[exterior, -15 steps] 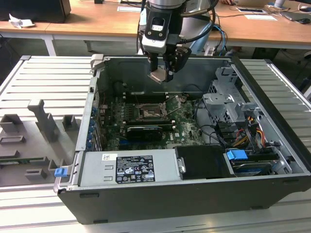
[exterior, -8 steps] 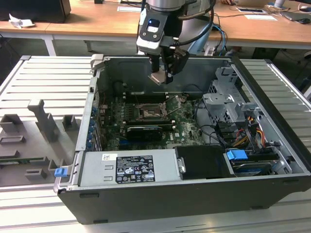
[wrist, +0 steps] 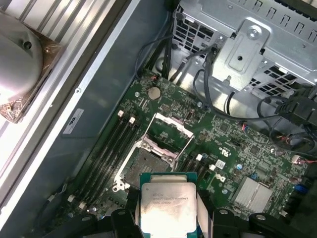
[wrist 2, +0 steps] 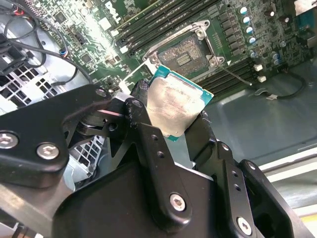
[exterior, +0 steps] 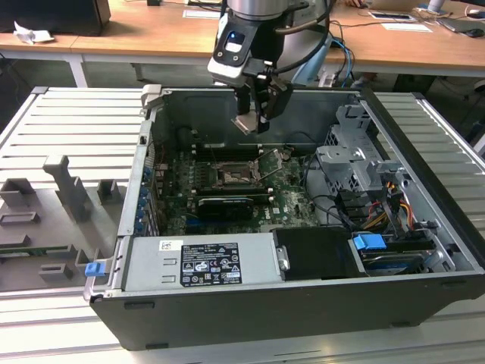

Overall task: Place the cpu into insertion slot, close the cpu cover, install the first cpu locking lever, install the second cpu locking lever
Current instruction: 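Place the cpu into insertion slot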

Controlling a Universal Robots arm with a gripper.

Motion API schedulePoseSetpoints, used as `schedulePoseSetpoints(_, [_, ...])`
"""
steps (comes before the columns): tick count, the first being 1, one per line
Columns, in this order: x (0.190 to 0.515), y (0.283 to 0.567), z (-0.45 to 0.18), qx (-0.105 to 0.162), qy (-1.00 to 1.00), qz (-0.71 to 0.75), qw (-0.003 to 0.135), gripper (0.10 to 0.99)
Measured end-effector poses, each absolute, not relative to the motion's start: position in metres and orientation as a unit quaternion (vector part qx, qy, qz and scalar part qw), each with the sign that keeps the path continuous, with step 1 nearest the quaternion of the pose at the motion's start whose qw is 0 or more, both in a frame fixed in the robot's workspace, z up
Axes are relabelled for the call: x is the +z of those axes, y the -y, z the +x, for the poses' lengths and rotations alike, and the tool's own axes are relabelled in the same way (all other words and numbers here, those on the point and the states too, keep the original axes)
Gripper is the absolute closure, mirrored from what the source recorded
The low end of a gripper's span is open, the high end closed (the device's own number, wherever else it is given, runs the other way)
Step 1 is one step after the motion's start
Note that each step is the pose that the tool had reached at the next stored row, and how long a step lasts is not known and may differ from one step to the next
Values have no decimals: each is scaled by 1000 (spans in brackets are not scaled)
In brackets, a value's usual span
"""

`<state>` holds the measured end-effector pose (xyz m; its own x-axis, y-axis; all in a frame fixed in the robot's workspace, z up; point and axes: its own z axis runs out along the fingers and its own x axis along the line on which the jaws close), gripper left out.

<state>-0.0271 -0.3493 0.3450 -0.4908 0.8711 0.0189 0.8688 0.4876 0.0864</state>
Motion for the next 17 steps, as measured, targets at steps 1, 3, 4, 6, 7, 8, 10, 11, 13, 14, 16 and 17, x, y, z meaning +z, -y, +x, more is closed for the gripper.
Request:
schedulePoseSetpoints(1, [345,349,-27,42,-862,504,13,545])
schedulePoseSetpoints(3, [344,349,-27,42,-862,505,13,545])
schedulePoseSetpoints(4, [343,349,-27,41,-862,505,13,545])
schedulePoseSetpoints(6, [342,349,-27,41,-862,505,12,545])
schedulePoseSetpoints(7, [342,349,-27,41,-862,505,12,545])
schedulePoseSetpoints(8, [342,349,-27,41,-862,505,12,545])
schedulePoseSetpoints(10, [342,349,-27,41,-862,506,12,545])
schedulePoseSetpoints(11, [342,349,-27,41,-861,506,12,545])
schedulePoseSetpoints(13, [342,349,-27,41,-860,508,12,545])
schedulePoseSetpoints(14, [341,349,-27,41,-859,510,12,545])
schedulePoseSetpoints(16, [341,349,-27,41,-857,513,12,545])
schedulePoseSetpoints(17, [341,349,-27,41,-856,515,12,545])
